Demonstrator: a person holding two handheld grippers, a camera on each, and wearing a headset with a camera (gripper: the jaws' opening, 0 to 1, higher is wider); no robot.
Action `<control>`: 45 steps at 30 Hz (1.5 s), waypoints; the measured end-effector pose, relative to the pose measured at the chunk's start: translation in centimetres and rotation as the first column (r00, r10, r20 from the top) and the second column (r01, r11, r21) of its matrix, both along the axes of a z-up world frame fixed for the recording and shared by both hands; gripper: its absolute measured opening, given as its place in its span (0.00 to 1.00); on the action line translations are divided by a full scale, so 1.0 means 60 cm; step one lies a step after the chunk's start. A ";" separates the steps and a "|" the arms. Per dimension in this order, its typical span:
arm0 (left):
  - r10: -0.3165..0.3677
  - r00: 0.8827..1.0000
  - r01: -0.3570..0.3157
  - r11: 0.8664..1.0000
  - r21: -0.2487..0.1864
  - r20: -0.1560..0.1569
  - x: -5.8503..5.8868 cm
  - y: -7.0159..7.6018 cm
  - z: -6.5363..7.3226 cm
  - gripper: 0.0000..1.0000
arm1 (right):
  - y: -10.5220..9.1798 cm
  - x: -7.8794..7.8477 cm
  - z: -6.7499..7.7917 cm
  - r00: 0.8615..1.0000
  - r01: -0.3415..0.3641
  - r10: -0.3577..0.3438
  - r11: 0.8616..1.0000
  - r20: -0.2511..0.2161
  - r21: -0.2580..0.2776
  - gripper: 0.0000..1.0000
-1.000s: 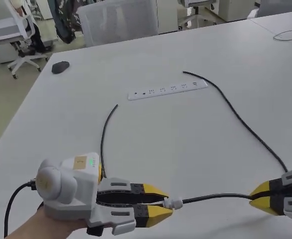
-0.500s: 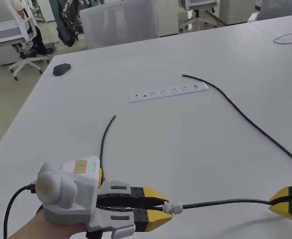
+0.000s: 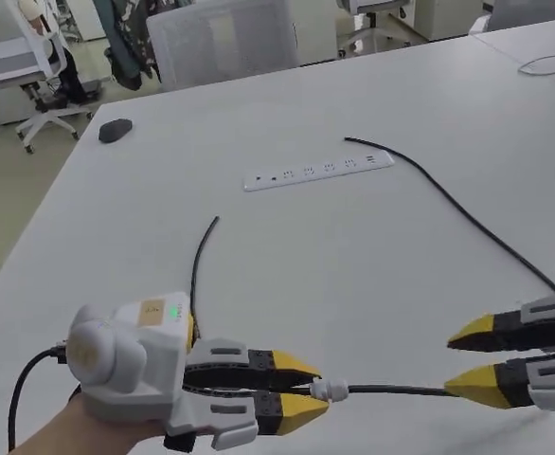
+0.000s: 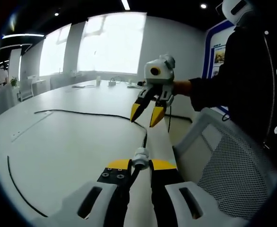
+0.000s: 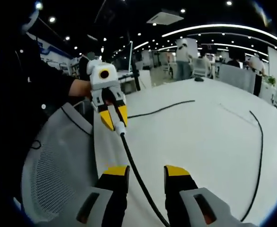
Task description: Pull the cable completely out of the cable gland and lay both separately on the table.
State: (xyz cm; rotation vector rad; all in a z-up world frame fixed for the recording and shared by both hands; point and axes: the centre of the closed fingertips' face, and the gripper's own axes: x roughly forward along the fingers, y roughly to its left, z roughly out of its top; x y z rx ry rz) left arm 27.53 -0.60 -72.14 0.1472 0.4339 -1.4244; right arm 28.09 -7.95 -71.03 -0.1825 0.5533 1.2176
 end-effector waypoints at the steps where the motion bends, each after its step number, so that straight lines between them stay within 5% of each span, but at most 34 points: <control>1: -0.001 1.000 0.001 1.000 -0.007 -0.003 0.000 -0.002 0.002 0.15 | 0.019 -0.003 0.011 1.000 -0.026 0.026 1.000 0.008 0.015 0.24; 9: -0.010 1.000 0.010 1.000 -0.005 0.008 0.000 -0.006 0.006 0.15 | 0.088 -0.016 0.008 0.982 -0.171 0.171 0.985 0.079 -0.013 0.19; 13: -0.010 1.000 0.010 1.000 -0.004 0.008 0.000 -0.006 0.006 0.15 | 0.091 -0.016 -0.019 0.976 -0.198 0.204 0.977 0.079 -0.085 0.11; 22: -0.006 1.000 0.006 1.000 -0.013 0.017 0.002 -0.009 0.009 0.15 | 0.096 -0.016 -0.033 0.965 -0.230 0.242 0.967 0.103 -0.114 0.00; 31: 0.001 1.000 -0.001 1.000 -0.004 0.019 0.006 -0.008 0.005 0.15 | 0.078 -0.006 -0.046 0.977 -0.170 0.186 0.975 0.107 -0.144 0.00; 38: 0.022 1.000 -0.022 1.000 -0.005 0.021 0.015 0.002 0.007 0.15 | 0.019 0.014 -0.069 0.990 -0.062 0.083 0.983 0.116 -0.175 0.00; 45: 0.029 0.999 -0.029 1.000 0.004 0.023 0.017 0.006 0.002 0.15 | -0.044 0.024 -0.108 0.996 0.046 -0.030 0.975 0.080 -0.218 0.00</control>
